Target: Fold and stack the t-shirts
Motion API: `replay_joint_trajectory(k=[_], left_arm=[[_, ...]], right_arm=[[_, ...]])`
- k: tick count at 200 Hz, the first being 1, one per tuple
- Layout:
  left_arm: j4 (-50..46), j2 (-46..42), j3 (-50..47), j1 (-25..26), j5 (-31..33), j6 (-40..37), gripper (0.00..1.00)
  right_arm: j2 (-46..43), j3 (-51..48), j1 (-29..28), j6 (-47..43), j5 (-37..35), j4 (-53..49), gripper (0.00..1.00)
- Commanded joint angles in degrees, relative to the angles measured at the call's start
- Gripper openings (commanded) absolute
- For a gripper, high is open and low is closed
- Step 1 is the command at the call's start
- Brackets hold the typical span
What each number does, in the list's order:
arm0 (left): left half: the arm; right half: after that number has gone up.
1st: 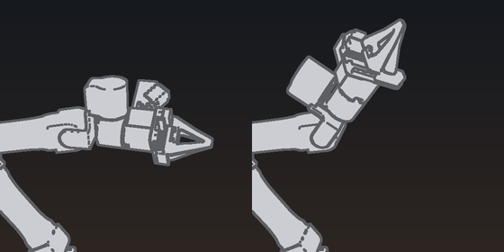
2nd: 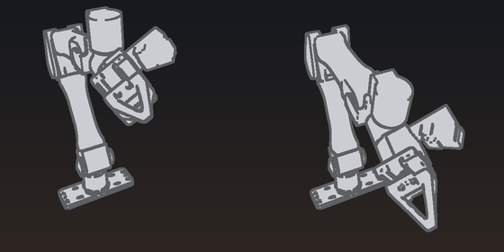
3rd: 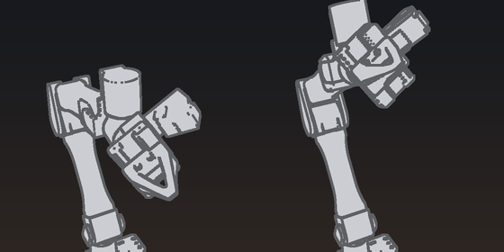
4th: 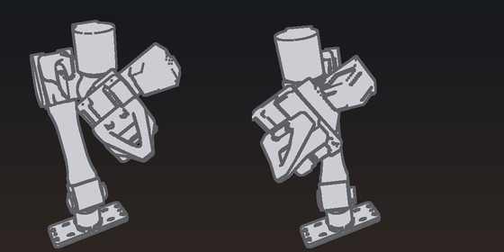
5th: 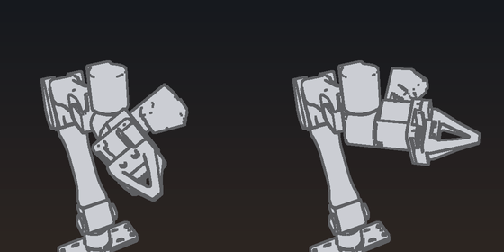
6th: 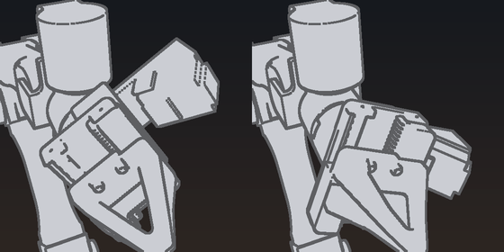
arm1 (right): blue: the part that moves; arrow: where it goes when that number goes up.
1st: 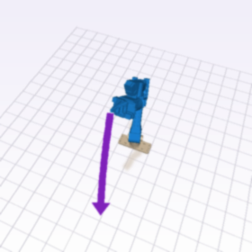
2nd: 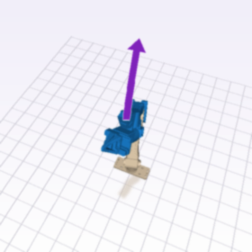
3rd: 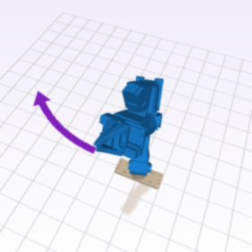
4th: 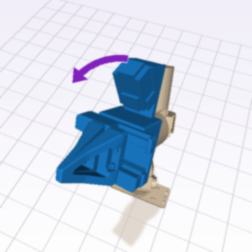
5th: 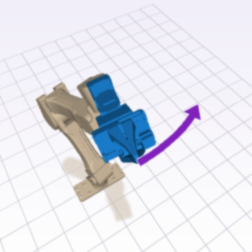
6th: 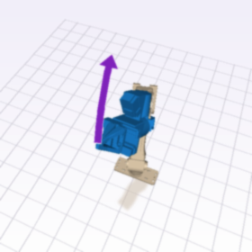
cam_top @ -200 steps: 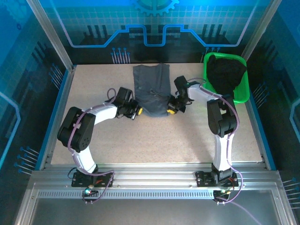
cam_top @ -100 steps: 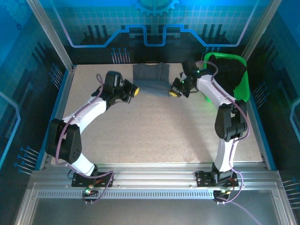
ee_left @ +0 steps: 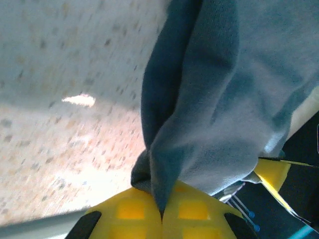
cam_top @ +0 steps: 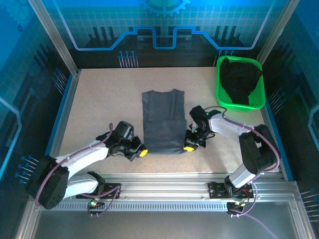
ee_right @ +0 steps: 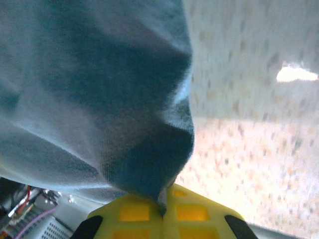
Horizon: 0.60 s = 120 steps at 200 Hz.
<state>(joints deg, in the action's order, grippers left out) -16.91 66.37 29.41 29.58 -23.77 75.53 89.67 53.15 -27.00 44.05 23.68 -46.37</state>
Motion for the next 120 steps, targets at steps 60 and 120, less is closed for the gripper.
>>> replay_joint_trajectory(k=[60, 120], left_arm=[[-9.47, -6.55, 16.95, -2.66, 8.71, 0.07, 0.0], [-2.42, 21.27, 40.76, -14.84, 2.1, -4.45, 0.0]], right_arm=[[-4.67, 19.92, 1.42, 1.0, -5.57, -15.57, 0.0], [18.56, 50.98, 9.27, 4.57, -8.07, -16.67, 0.0]])
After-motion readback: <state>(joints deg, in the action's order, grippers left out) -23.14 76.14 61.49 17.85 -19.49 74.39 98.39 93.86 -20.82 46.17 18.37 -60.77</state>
